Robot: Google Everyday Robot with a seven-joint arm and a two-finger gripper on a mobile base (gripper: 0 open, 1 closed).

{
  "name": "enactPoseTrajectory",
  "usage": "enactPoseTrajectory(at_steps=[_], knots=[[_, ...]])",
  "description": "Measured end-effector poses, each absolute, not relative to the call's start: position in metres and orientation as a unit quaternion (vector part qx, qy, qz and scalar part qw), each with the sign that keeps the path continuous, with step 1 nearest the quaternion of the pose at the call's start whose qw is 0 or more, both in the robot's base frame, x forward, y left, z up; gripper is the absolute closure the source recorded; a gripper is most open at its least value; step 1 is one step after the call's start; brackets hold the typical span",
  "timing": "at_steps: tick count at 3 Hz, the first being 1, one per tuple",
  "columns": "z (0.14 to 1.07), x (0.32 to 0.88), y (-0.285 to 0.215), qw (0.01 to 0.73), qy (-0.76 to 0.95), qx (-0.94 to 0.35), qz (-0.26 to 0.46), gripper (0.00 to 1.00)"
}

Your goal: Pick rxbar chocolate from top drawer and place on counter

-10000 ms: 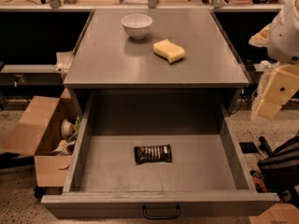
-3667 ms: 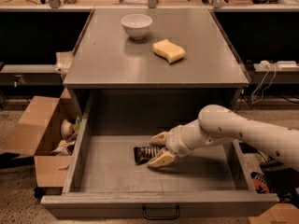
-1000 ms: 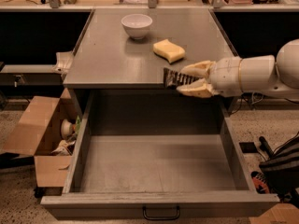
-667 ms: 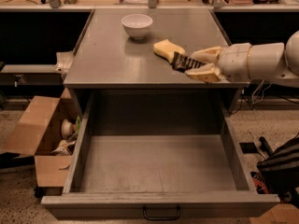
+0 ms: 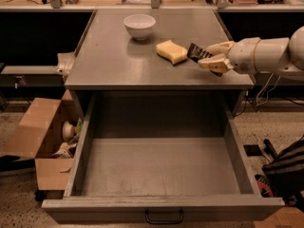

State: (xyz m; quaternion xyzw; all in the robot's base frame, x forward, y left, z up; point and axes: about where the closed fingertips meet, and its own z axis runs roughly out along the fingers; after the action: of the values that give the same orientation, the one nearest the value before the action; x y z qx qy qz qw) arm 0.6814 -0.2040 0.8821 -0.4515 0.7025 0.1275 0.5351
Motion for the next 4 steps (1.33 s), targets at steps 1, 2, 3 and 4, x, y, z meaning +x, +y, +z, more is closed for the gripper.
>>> enactPoseTrajectory(at_steps=[1, 2, 3, 4], knots=[[0.870, 0.704, -0.221, 0.525, 0.728, -0.422, 0.129, 1.00], [0.860, 0.721, -0.233, 0.514, 0.746, -0.403, 0.131, 0.82], [0.860, 0.721, -0.234, 0.514, 0.747, -0.401, 0.131, 0.52], [0.860, 0.721, -0.234, 0.514, 0.747, -0.401, 0.131, 0.28]])
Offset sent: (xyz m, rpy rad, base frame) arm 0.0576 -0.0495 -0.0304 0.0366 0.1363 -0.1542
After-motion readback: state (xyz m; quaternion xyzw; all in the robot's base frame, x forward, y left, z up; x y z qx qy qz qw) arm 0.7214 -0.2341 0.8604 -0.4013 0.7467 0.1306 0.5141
